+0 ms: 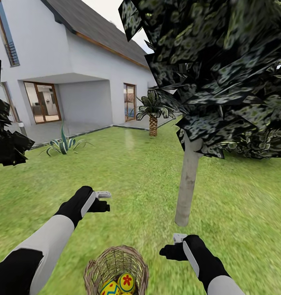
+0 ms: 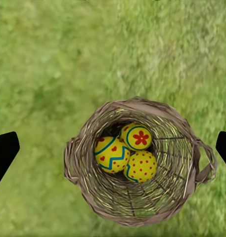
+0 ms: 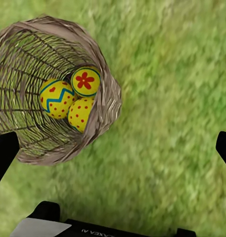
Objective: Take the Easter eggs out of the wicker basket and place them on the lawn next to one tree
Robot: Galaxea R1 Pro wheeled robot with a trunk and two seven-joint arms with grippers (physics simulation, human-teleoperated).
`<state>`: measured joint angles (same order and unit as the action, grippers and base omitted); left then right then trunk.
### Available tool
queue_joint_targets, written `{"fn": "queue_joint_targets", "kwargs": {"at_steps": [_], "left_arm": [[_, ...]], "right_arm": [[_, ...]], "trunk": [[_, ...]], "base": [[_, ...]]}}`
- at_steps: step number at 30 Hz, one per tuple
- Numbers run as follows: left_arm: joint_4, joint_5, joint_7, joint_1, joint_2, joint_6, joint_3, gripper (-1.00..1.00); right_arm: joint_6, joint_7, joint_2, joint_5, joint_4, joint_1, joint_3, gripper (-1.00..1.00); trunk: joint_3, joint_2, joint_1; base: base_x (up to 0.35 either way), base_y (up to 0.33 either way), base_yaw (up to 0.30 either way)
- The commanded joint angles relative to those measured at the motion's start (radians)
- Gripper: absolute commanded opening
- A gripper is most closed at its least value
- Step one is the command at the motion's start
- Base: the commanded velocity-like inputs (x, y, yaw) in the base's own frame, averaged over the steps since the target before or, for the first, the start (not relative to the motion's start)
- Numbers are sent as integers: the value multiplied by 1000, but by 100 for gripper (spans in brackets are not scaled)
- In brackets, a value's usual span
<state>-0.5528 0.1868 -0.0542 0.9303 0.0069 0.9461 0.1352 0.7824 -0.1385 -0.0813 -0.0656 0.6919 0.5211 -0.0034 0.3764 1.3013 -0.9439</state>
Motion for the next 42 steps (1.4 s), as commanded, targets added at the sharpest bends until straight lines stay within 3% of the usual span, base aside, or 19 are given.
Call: {"fn": "queue_joint_targets", "kwargs": {"at_steps": [1, 18, 21, 27, 30, 42], "left_arm": [[-2, 8, -5, 1, 1, 4, 4, 100], [-13, 9, 0, 1, -9, 18, 4, 100], [-13, 9, 0, 1, -11, 19, 4, 100], [-9, 8, 6, 1, -18, 27, 4, 100], [-8, 8, 14, 1, -20, 35, 4, 100], [-1, 8, 63, 1, -27, 83, 3, 100]], "right_arm": [[5, 2, 0, -6, 1, 0, -1, 100], [0, 2, 4, -8, 36, -3, -4, 100], [-1, 1, 7, -9, 56, -4, -8, 100], [-2, -4, 12, -11, 143, -6, -104, 100], [-2, -5, 12, -11, 188, -11, -124, 100], [-3, -3, 12, -10, 293, -54, -140, 100]], "trunk": [[1, 1, 0], [1, 1, 0], [11, 22, -12], [29, 64, -35], [39, 85, -46], [76, 169, -92]], "base": [[15, 1, 0], [2, 0, 0], [0, 0, 0], [0, 0, 0], [0, 0, 0], [0, 0, 0]]}}
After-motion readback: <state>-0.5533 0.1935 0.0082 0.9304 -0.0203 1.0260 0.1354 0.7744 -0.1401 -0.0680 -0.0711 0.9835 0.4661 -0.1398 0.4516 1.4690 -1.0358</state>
